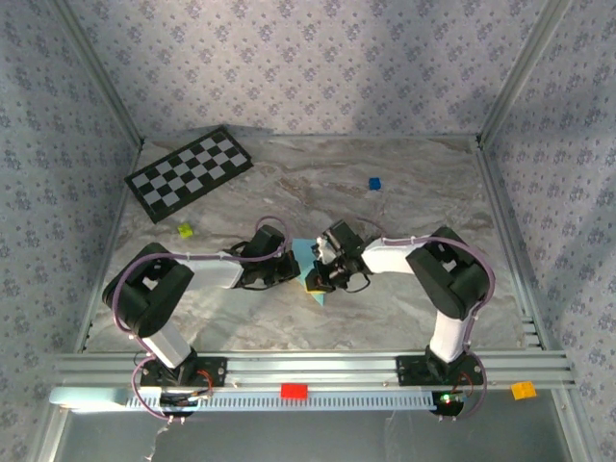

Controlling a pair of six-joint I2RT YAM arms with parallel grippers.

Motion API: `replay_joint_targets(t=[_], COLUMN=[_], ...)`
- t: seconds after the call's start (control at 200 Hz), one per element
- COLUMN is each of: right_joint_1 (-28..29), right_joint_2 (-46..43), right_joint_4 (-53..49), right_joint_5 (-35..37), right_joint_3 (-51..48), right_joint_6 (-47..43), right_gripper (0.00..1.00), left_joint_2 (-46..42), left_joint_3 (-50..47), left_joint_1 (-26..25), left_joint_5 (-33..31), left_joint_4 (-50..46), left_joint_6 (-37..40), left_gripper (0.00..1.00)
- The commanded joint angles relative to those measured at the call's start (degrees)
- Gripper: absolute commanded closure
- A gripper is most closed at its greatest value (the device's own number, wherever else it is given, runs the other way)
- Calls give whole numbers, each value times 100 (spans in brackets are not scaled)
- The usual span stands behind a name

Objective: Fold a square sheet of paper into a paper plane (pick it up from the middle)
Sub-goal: Third fold the triangle at the center of the table, then fourth fold the wing at the center of the table.

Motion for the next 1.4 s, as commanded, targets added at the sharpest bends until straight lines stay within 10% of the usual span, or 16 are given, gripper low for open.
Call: replay_joint_targets(t=[0.0,0.35,0.62,0.855,1.394], right_joint_1=[17,-141,-457,-309,-116], right_joint_2=[-354,-1164,-2168,-1930,-607], right_joint_4=[-254,-162,-975,-835,-684], right_joint_5=[20,85,1736,1679,1377], right_joint_3=[-300,-821,-779,-533,324], right_joint_6=[-63,-53,-21,50,-56], right_gripper=[90,88,76,68,66], left_joint_2=[96,-64,-861,-1852,-1971], left_joint_3=[-146,-309,-554,-270,-857], left_joint_1=[-7,-66,-762,-999,814], left_joint_5=[-229,-283,-1342,-2081,824], left_joint_4=[-518,-341,-261,-1163,-452], left_joint_6=[-68,-433,-1410,-875,-50], left_gripper=[100,100,99,70,55])
